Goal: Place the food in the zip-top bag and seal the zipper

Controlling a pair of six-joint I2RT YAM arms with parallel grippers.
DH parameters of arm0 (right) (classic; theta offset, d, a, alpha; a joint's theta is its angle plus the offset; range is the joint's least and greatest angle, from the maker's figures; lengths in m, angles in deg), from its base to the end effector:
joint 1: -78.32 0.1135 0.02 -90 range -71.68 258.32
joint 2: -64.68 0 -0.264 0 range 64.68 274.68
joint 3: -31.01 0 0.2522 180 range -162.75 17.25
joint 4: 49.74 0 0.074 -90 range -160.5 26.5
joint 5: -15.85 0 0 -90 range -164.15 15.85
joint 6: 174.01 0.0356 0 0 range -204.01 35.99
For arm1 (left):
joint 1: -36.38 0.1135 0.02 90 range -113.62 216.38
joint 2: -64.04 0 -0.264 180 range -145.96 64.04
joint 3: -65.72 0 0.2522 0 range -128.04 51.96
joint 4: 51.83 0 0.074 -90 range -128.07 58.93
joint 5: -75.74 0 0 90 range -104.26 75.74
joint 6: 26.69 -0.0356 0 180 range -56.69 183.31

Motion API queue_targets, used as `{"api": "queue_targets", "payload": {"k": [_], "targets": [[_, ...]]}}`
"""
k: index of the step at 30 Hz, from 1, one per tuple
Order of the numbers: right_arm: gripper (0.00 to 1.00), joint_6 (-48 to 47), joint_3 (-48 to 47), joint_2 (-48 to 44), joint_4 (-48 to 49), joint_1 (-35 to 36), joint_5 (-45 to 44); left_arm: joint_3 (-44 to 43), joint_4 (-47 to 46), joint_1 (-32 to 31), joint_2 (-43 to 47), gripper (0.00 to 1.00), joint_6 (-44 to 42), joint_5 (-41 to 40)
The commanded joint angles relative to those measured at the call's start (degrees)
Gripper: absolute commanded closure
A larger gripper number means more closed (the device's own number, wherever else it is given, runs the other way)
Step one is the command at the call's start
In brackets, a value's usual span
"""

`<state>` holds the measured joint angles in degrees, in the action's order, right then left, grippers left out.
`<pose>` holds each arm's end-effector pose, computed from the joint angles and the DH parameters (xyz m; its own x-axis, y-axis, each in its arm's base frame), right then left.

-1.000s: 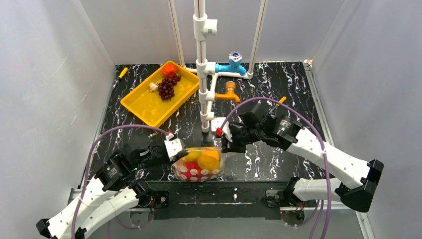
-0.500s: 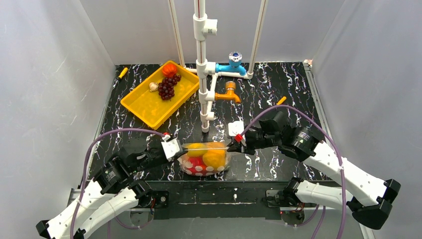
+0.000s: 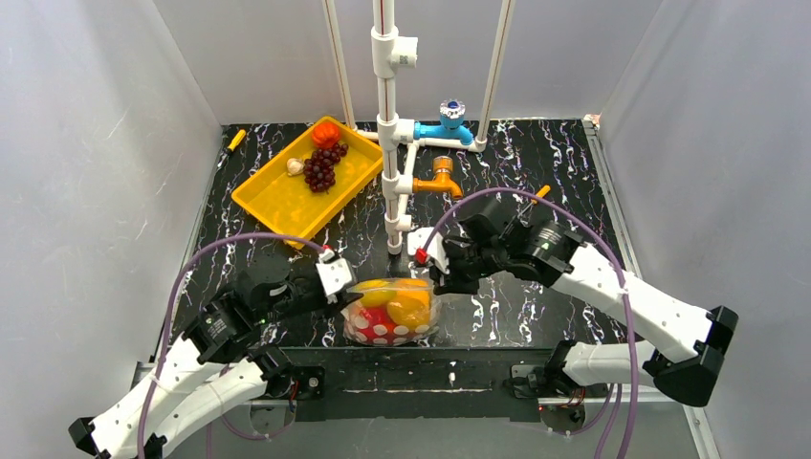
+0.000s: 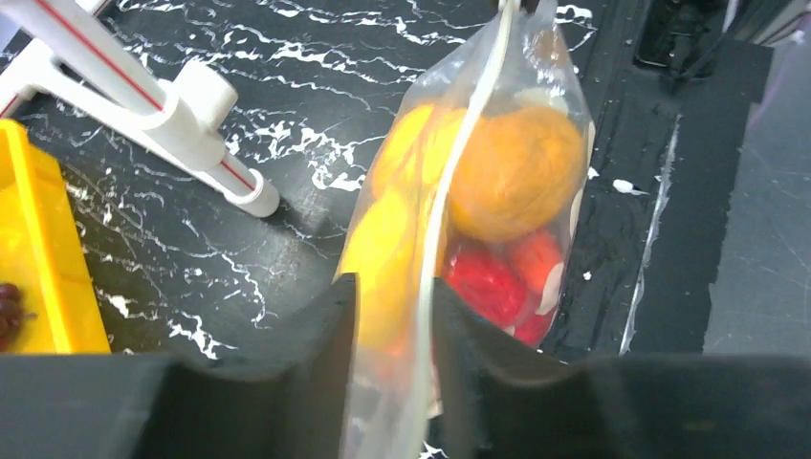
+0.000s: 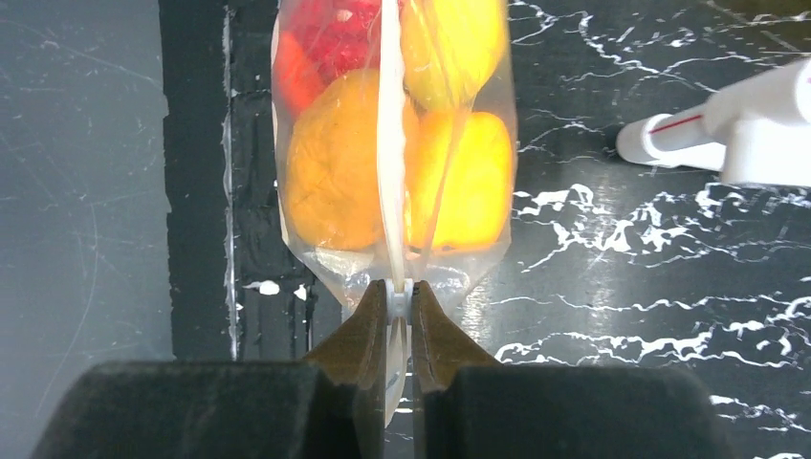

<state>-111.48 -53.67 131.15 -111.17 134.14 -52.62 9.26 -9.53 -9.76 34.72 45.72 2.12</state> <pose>0.1197 0.1995 0.3610 0.0829 -0.6417 -0.7625 -0.9936 0.0060 -0.1132 0.0750 -0.0925 0.3295 0.0933 0.3213 -0.9424 0.8940 0.3896 0.2214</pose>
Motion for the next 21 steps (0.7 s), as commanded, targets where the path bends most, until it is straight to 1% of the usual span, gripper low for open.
{"api": "queue_targets", "payload": {"k": [1, 3, 5, 7, 9, 11, 14, 17, 19, 20, 21], "targets": [[0.99, 2.8, -4.3, 3.3, -2.9, 3.5, -2.9, -4.6, -1.5, 0.5, -3.7, 0.61, 4.7, 6.5], [0.99, 3.2, -5.5, 4.6, -2.1, 4.5, -2.3, -5.0, -4.6, 0.2, -5.1, 0.50, 7.3, 7.8], [0.97, 3.4, -5.7, 4.8, -0.7, 4.9, -1.7, -4.4, -7.9, -0.1, -5.9, 0.42, 8.1, 7.9], [0.93, 3.7, -5.5, 4.5, 0.6, 5.1, -1.6, -4.1, -9.8, -0.4, -7.2, 0.38, 7.6, 8.7], [0.91, 4.2, -5.0, 3.8, 2.1, 5.1, -1.4, -4.0, -10.7, -0.4, -9.3, 0.36, 7.6, 11.0], [0.88, 4.5, -4.0, 2.8, 4.2, 5.1, -0.8, -3.9, -11.1, -0.5, -11.9, 0.36, 7.9, 14.3], [0.88, 5.1, -2.0, 1.6, 6.9, 5.0, -1.1, -2.2, -13.8, -1.0, -13.9, 0.35, 9.2, 18.4], [0.88, 5.6, -0.6, 0.8, 8.9, 5.0, -1.3, -0.6, -15.8, -1.5, -14.7, 0.35, 10.2, 19.1], [0.88, 6.0, 0.1, 0.2, 10.0, 5.0, -0.6, -0.2, -16.1, -2.0, -15.4, 0.36, 9.9, 17.5], [0.88, 6.1, 0.4, 0.0, 10.4, 5.0, -0.3, -0.1, -16.1, -2.2, -15.8, 0.39, 9.6, 16.2], [0.88, 6.3, 0.7, -0.3, 10.8, 5.0, -0.1, -0.2, -15.9, -2.3, -16.0, 0.49, 9.1, 14.7]]}}
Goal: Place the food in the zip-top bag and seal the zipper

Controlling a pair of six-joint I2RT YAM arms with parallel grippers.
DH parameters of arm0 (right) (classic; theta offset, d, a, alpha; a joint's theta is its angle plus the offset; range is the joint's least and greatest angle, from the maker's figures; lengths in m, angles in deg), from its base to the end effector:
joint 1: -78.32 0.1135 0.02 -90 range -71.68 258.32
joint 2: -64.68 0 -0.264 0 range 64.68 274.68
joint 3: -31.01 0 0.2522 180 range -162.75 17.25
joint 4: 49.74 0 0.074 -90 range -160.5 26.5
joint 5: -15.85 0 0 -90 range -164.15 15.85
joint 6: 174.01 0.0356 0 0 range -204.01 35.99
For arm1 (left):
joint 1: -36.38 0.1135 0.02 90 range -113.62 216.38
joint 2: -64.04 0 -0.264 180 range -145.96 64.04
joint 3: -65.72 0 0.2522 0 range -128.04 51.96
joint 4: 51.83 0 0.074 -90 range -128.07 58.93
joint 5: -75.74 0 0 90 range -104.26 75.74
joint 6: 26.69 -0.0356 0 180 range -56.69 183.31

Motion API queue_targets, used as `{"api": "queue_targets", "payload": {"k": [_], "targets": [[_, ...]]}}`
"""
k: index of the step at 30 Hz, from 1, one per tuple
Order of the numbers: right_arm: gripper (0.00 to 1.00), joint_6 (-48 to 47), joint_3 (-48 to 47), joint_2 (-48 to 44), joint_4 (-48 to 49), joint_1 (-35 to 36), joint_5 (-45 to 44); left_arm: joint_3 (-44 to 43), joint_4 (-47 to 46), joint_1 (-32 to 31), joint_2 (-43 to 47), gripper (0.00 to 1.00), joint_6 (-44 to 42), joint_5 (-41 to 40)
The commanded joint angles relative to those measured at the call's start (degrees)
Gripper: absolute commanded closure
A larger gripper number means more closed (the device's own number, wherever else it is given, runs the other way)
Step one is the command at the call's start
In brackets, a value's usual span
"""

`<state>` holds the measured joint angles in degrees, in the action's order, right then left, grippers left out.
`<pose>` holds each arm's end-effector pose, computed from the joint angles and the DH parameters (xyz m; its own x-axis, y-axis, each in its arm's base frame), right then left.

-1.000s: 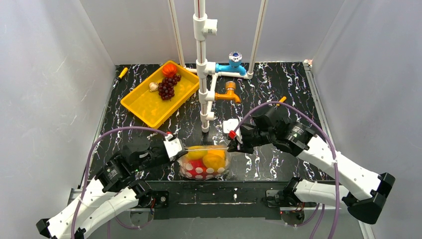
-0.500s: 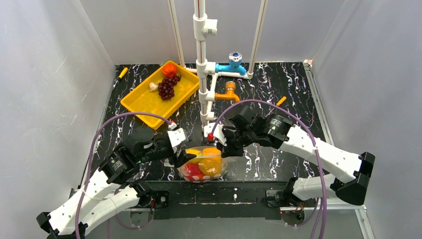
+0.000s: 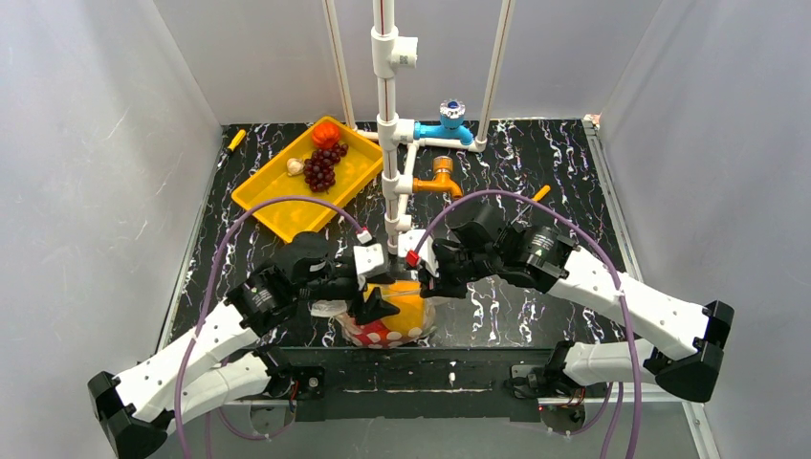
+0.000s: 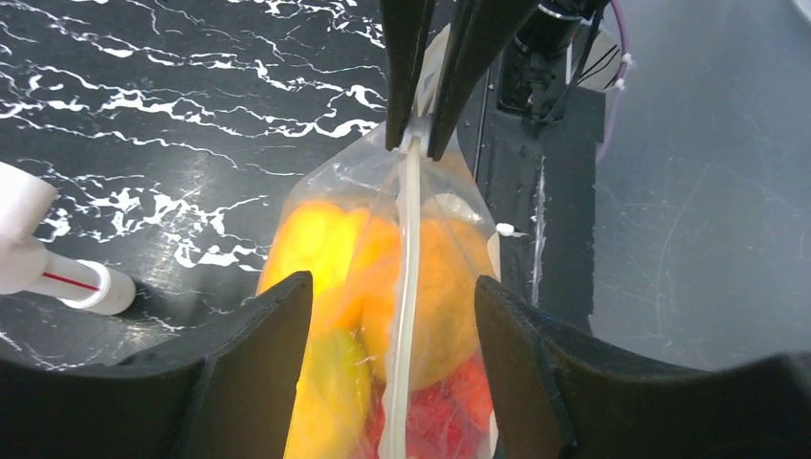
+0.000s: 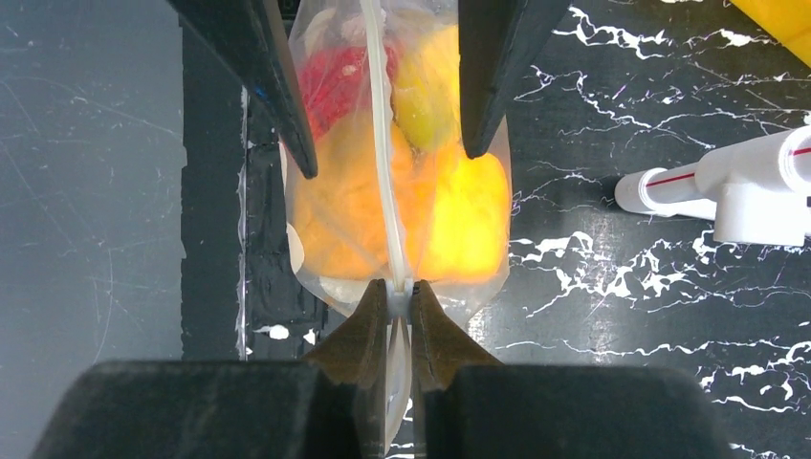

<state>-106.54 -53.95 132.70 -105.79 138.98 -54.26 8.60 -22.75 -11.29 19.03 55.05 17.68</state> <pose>0.1099 0.2202 0.3640 0.0782 -0.5963 -0.7989 -0.9951 0.0023 -0.0991 0.1070 -0.1455 0.3227 -0.0554 0.2419 -0.9687 0.9863 0.1643 -0.0154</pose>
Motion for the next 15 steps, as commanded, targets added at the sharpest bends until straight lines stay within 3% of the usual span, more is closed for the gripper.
{"api": "queue_targets", "payload": {"k": [1, 3, 4, 10, 15], "targets": [[0.86, 1.6, 1.4, -2.1, 5.7, 0.2, 1.5, 0.3, -2.3, -0.8, -0.6, 0.63, -0.9, -2.5], [0.75, 2.5, 2.5, -3.1, 6.2, -0.1, 0.2, -0.3, -1.1, -0.8, -1.0, 0.95, -1.8, -6.2], [0.70, 3.1, 3.5, -3.9, 6.9, -0.5, -0.1, -0.4, -0.8, -0.8, -0.9, 1.00, -2.2, -7.4], [0.44, 9.2, 14.9, -12.9, 15.9, -6.6, 4.3, 1.6, -2.3, -0.8, 3.7, 1.00, -1.9, -5.5], [0.40, 14.2, 22.6, -18.2, 26.1, -12.3, 10.8, 2.8, -2.8, -0.8, 6.1, 1.00, -1.4, -3.7]]}}
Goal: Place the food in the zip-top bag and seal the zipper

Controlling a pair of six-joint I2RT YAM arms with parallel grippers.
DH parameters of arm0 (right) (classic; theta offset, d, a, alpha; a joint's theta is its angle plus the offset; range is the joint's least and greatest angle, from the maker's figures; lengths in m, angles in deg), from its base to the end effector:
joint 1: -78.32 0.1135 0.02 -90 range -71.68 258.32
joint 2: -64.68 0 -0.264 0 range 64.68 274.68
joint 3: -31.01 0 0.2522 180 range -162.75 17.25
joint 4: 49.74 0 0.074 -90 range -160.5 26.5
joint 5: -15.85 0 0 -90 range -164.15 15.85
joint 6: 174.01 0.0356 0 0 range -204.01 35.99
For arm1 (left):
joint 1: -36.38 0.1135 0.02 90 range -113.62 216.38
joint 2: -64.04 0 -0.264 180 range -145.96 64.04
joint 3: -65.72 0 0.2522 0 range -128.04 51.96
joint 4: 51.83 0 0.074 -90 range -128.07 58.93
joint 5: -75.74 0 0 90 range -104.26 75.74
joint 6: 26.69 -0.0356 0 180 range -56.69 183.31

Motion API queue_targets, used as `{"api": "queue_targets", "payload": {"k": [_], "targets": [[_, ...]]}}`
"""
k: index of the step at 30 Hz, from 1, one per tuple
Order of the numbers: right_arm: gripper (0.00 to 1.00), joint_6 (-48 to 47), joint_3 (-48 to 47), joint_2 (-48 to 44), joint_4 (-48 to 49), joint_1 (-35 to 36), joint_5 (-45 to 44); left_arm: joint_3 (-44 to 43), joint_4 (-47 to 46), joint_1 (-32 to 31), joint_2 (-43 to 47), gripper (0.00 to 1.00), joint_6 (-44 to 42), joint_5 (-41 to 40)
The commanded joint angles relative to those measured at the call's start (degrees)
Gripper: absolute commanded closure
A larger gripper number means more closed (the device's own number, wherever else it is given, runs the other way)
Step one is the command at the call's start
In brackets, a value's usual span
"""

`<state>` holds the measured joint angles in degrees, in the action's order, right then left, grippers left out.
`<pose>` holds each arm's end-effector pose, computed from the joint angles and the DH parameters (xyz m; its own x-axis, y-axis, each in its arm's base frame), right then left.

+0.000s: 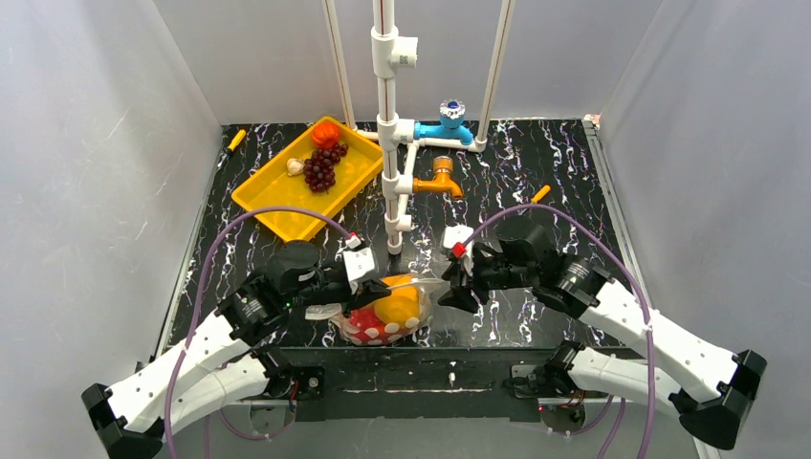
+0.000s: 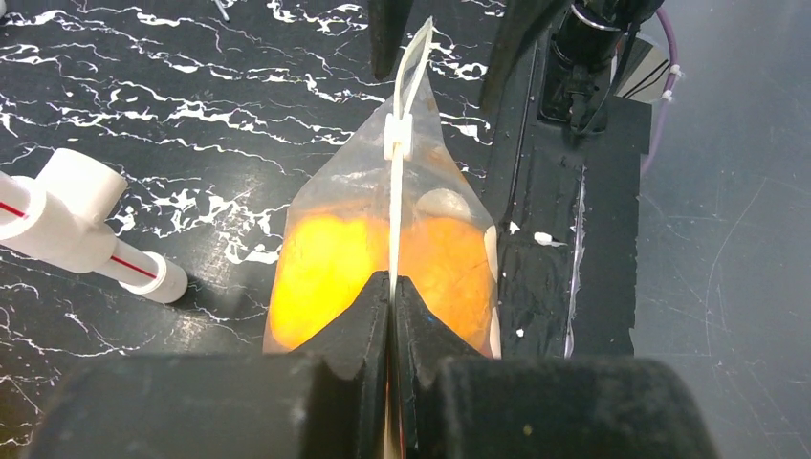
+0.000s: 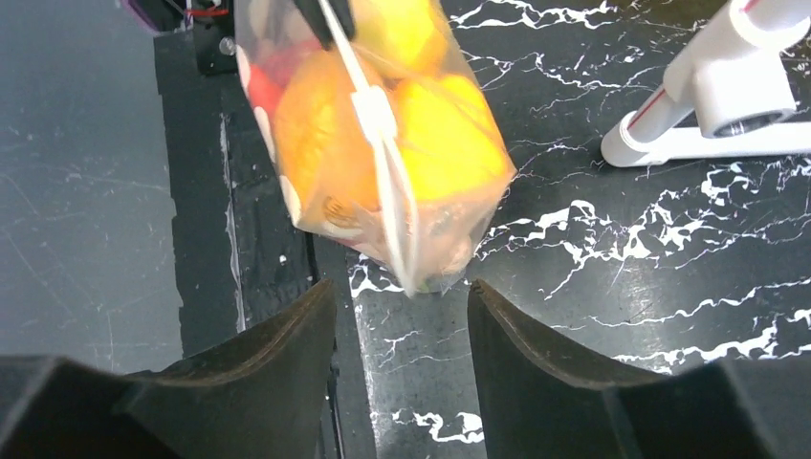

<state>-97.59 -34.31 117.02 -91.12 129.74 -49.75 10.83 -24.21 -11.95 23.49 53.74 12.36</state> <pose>0.1120 0.1640 0.3285 -0.0679 -0.4281 -0.9012 -0.9819 0.1886 -0.0156 0.0989 -0.1352 0.3233 0.0086 0.2139 -0.9768 0.9698 0.2363 0.0603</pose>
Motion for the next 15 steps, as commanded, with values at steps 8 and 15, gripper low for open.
{"api": "queue_targets", "payload": {"k": [8, 15], "targets": [[0.45, 5.8, 2.2, 1.5, 18.0, -4.3, 10.2, 0.1, -1.3, -0.1, 1.4, 1.00, 0.5, 4.1], [0.93, 4.4, 0.0, 4.7, 16.4, -4.2, 15.4, -2.1, -1.5, -0.1, -0.7, 0.77, 2.5, 3.8]]}}
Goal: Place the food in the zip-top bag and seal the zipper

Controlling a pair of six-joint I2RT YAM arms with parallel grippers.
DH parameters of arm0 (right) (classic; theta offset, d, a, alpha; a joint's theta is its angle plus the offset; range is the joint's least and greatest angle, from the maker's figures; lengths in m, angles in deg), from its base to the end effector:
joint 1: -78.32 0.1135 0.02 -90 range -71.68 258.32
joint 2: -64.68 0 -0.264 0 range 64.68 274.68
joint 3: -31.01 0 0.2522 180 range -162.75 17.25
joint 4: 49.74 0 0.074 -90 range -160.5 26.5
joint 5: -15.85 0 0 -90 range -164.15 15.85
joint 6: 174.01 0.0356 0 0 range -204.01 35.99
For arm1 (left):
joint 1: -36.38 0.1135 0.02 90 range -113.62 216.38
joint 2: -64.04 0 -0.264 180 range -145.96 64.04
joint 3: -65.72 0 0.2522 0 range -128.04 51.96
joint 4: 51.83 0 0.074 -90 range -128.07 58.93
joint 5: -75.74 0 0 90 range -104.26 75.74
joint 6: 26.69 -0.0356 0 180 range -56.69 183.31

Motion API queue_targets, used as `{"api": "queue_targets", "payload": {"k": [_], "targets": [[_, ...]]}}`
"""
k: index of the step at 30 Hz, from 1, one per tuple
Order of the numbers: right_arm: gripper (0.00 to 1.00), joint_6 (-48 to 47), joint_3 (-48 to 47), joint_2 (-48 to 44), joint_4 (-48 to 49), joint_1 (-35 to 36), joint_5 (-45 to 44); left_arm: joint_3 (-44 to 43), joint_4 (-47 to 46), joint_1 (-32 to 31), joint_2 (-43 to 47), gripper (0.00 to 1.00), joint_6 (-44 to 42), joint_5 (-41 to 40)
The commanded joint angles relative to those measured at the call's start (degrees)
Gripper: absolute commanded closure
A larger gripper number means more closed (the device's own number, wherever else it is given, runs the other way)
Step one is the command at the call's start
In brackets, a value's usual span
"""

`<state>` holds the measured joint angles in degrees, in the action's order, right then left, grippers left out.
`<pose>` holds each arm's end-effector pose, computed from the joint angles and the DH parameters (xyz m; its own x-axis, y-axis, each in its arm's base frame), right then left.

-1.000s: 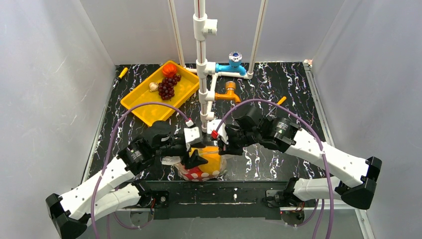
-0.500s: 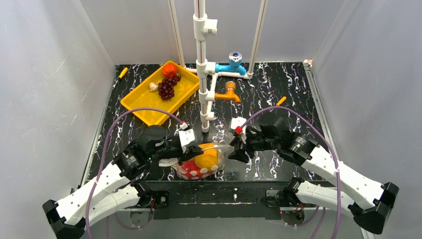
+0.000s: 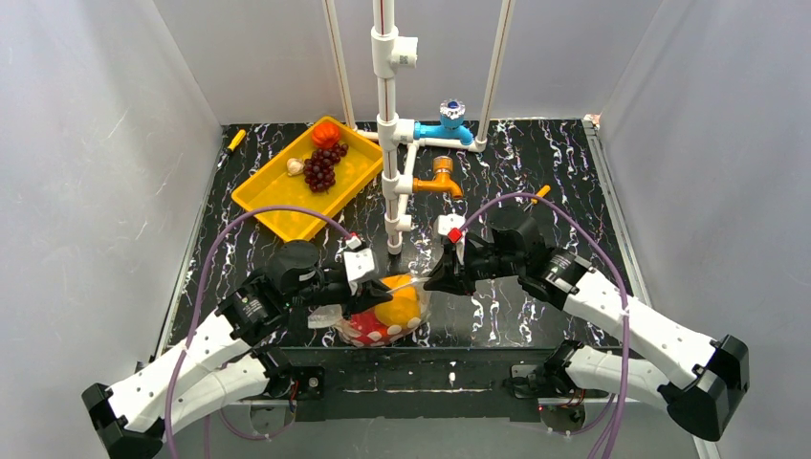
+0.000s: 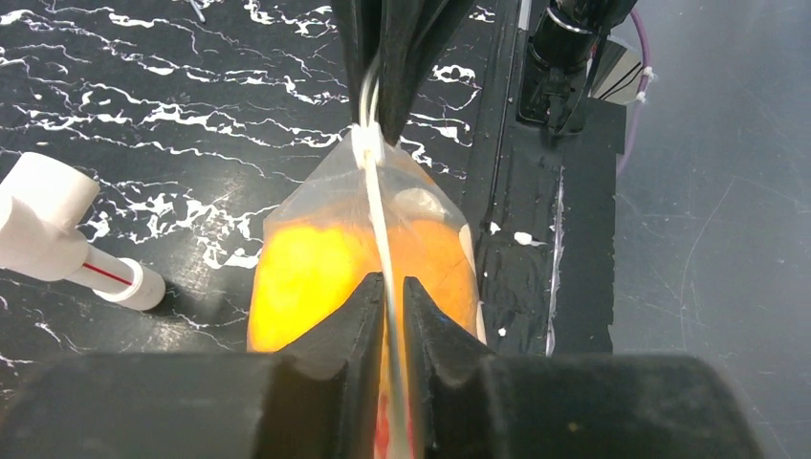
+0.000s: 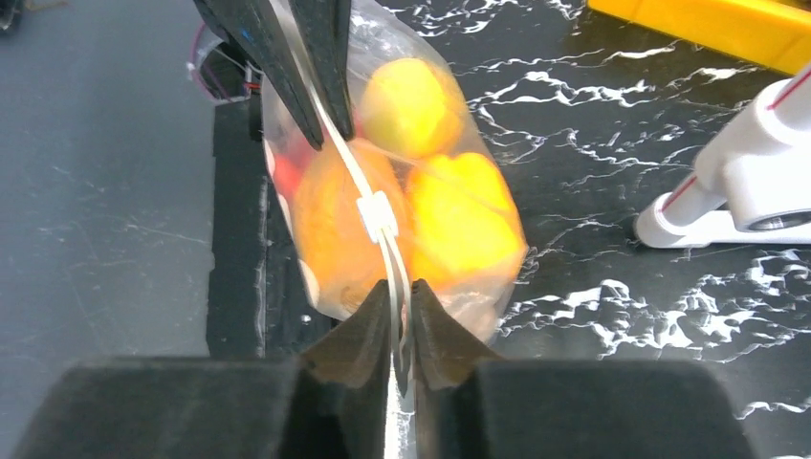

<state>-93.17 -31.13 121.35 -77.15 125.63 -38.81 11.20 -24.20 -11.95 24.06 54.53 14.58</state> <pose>0.1351 0.1768 0.3196 -0.0967 -0.2964 -0.9502 -0.9914 0.1130 0.0657 0.0964 -0.1341 0.3226 -0.0013 0.2025 -0.9793 0.9784 0.2029 0.0407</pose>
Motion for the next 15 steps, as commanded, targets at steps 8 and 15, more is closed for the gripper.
{"api": "queue_targets", "payload": {"k": [8, 15], "targets": [[0.99, 0.2, -3.4, -0.7, 1.9, -0.1, 4.9, -8.5, -3.1, -5.2, -10.0, 0.45, 1.8, -3.9], [0.99, 0.6, -4.5, -0.6, 0.5, -0.1, 3.9, -11.1, -5.8, -7.0, -15.6, 0.46, 1.4, -6.4]]}}
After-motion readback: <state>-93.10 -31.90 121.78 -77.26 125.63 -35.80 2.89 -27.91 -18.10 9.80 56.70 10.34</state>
